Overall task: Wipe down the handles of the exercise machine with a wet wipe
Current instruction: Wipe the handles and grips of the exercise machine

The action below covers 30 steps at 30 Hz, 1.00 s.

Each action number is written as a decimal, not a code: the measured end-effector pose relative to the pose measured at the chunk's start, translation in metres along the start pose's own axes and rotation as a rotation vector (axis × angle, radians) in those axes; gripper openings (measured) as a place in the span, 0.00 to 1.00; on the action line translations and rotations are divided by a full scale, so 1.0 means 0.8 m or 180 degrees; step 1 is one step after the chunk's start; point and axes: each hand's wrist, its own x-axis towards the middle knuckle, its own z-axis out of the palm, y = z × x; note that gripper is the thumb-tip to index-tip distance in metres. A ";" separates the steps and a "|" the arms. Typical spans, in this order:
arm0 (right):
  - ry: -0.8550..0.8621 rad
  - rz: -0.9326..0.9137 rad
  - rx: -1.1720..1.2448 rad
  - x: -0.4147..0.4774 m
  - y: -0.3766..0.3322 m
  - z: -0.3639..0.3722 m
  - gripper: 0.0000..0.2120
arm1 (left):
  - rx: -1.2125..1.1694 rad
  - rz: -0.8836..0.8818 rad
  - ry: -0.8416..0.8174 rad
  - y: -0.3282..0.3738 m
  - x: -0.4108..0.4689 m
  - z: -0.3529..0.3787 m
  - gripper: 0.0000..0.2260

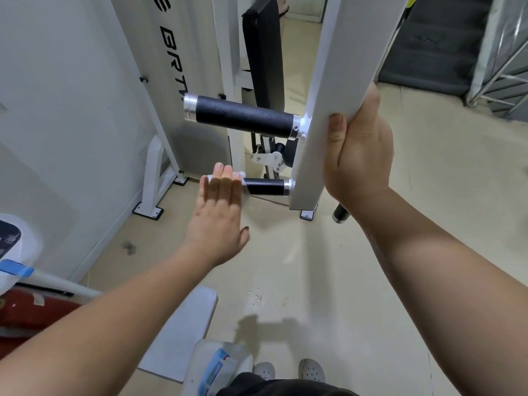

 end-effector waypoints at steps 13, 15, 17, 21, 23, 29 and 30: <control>-0.0003 -0.0022 0.0022 0.001 0.004 0.002 0.30 | 0.0063 0.0202 0.0137 -0.026 -0.001 -0.004 0.47; 0.0026 -0.0032 0.0037 0.000 0.003 0.004 0.30 | 0.0048 0.0113 0.0013 -0.025 -0.005 -0.006 0.47; 0.0028 -0.0054 0.0082 0.001 0.004 0.003 0.30 | -0.0034 -0.0155 -0.0160 -0.006 -0.006 -0.008 0.49; 0.0060 -0.0068 0.0066 0.001 0.006 0.003 0.33 | -0.0303 -0.0175 -0.0094 0.066 0.007 -0.015 0.48; 0.0064 -0.0087 0.0056 0.000 0.005 0.003 0.34 | -0.0514 0.0088 -0.0010 0.093 0.016 -0.022 0.45; 0.0006 -0.0061 -0.0015 -0.006 0.004 -0.003 0.36 | -0.0362 0.0395 0.0213 0.045 0.022 -0.013 0.43; -0.0002 -0.0047 -0.0025 -0.006 0.004 -0.004 0.36 | -0.0308 0.0371 0.0197 0.032 0.018 -0.010 0.44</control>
